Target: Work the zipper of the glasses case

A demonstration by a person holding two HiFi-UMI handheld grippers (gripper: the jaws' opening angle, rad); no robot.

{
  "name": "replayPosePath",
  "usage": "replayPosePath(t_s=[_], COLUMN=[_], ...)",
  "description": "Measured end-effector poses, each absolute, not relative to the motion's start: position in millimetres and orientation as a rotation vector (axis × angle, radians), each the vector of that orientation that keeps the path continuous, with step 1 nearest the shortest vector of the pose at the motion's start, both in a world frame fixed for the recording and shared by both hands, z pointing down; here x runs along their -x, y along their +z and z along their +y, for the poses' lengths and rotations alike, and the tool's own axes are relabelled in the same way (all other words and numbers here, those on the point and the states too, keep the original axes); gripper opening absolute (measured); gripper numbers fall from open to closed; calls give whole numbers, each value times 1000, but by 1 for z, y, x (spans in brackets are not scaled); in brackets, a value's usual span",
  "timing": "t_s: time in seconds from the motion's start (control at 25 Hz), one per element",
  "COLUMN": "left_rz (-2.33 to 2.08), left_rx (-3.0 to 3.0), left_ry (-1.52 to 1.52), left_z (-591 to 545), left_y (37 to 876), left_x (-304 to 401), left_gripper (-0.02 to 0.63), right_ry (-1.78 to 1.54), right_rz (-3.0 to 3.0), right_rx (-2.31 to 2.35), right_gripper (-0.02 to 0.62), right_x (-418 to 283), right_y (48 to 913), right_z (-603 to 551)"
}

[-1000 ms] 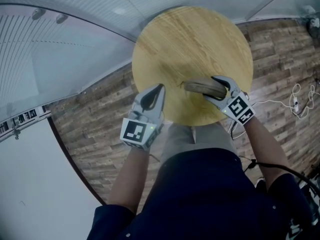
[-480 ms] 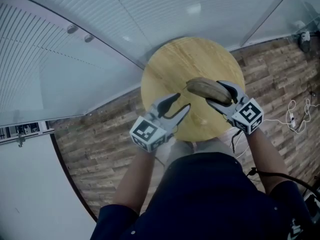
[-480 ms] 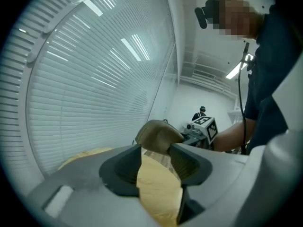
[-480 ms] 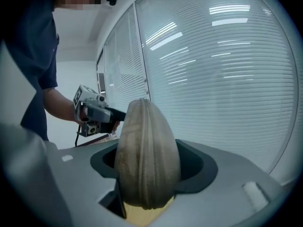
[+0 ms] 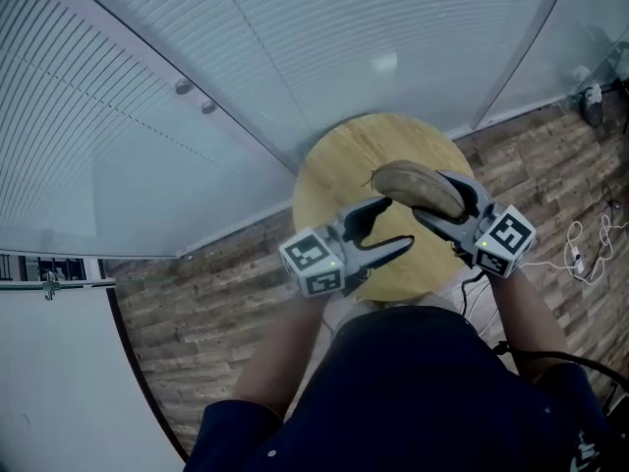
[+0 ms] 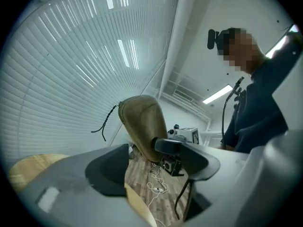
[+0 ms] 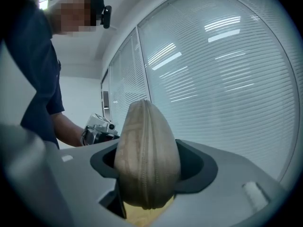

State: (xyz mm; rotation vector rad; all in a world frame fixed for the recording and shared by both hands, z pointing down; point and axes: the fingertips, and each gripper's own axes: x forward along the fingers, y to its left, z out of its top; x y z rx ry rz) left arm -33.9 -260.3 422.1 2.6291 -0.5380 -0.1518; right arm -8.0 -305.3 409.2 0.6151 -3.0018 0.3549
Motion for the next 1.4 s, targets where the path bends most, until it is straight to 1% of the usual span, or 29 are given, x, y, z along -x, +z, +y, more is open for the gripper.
replayPosePath(t_s=[0.28,0.48,0.72,0.88,1.0,1.24,1.4], left_rz=[-537,-518,-477,-461,-478,-526,-552], left_rx=[-2680,-2712,-2766,-2796,-2831,-2830,-2890], left_ry=[-290,-358,-373,-394,-361,-247,-80], left_z=[-268,-269,-266,-261,-261,-267,-267], left_y=[384,363,346,338,337,344,362], left_x=[43,49,48,52,51,63,74], left_gripper=[350,354,356,368,373,359,357], right_ry=[289,336,313,332,358,340,367], right_rz=[-3073,-3148,-3175,-3193,-3196,-3131,-3073], right_rx=[-441,-347,-211,-166,-143,-159,-213], right_gripper=[304,304,304,304,304,317,325], right_x=[28,47,68,80,83,95,70], right_y=[390,378,372,372,374,386,402], right_z=[-287,-274,-258,-253,-252,-252,-260])
